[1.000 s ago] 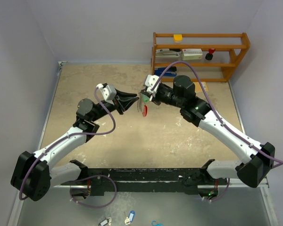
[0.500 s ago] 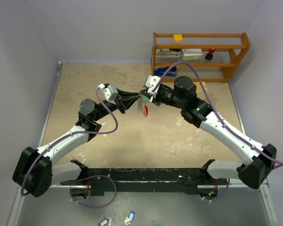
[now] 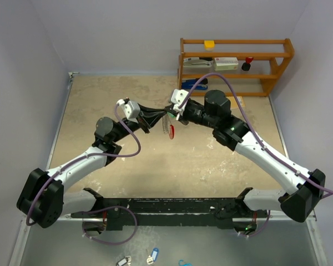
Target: Remove the keys from the keyring
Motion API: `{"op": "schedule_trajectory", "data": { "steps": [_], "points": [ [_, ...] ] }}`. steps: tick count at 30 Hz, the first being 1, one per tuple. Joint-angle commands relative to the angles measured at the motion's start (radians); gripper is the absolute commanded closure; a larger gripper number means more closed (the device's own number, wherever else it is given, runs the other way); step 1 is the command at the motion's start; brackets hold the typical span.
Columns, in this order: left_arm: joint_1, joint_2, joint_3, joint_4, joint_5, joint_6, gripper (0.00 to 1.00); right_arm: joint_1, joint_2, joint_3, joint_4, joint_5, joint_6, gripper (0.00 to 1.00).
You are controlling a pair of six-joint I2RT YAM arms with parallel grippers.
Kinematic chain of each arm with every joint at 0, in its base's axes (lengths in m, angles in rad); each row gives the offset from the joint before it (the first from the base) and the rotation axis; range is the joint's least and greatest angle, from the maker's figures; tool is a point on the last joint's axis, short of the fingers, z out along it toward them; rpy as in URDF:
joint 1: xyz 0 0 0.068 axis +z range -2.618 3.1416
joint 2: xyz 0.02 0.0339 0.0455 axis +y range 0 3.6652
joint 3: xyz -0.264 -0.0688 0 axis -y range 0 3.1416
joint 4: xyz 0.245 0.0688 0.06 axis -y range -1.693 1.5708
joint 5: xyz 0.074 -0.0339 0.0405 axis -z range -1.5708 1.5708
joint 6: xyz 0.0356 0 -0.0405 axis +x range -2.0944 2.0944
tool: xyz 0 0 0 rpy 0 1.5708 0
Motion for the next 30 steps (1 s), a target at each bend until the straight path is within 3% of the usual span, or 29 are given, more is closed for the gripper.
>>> {"op": "schedule_trajectory", "data": {
  "steps": [1, 12, 19, 24, 30],
  "points": [
    [-0.012, 0.004, 0.0, 0.055, -0.009, -0.003, 0.96, 0.017, -0.025, 0.005, 0.099, -0.029, 0.016, 1.0],
    [-0.024, 0.009, -0.009, 0.063, -0.051, 0.012, 1.0, 0.025, -0.022, 0.008, 0.111, -0.03, 0.022, 1.0],
    [-0.025, -0.065, -0.031, -0.005, -0.256, 0.055, 1.0, 0.027, -0.036, 0.0, 0.097, -0.005, 0.015, 1.0],
    [-0.025, -0.129, -0.023, -0.087, -0.304, 0.12, 1.0, 0.028, -0.056, -0.023, 0.11, 0.023, 0.009, 1.0],
    [-0.025, -0.153, -0.038, -0.046, -0.308, 0.128, 1.0, 0.029, -0.056, -0.03, 0.134, 0.022, 0.009, 1.0]
  ]
}}
